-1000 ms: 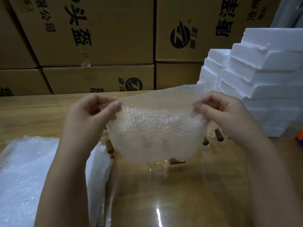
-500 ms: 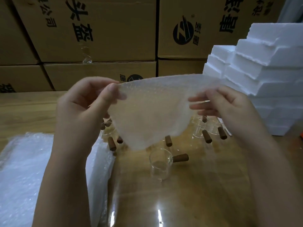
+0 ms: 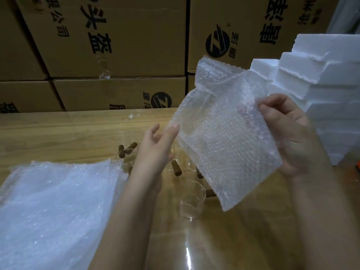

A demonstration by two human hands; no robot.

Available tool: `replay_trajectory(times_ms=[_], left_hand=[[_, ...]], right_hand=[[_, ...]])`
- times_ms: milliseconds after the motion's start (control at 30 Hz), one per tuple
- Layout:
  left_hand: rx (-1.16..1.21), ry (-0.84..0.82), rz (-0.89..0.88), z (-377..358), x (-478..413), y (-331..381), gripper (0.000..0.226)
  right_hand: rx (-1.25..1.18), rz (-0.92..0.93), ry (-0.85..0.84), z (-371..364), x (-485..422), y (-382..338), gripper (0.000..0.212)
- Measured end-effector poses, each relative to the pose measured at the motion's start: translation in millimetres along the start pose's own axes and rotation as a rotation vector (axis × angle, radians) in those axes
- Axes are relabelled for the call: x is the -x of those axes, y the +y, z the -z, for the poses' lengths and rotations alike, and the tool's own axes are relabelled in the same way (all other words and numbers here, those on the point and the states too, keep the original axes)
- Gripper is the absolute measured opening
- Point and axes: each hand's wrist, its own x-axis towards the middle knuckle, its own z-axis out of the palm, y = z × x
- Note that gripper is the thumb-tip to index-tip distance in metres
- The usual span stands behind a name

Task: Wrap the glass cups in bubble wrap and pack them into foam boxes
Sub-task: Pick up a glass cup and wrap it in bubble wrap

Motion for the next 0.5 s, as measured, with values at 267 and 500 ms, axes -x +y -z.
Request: replay_trajectory(times_ms=[267, 500], left_hand=[[0.377, 0.089, -0.041, -8, -9, -12, 0.017], [0.176, -0.067, -0.171, 5, 4, 9, 0.020]], right_hand=[[0.527, -0.268, -0.132, 21, 3, -9, 0.052], [0.928, -0.470, -0.107, 7, 3, 4, 0.090]])
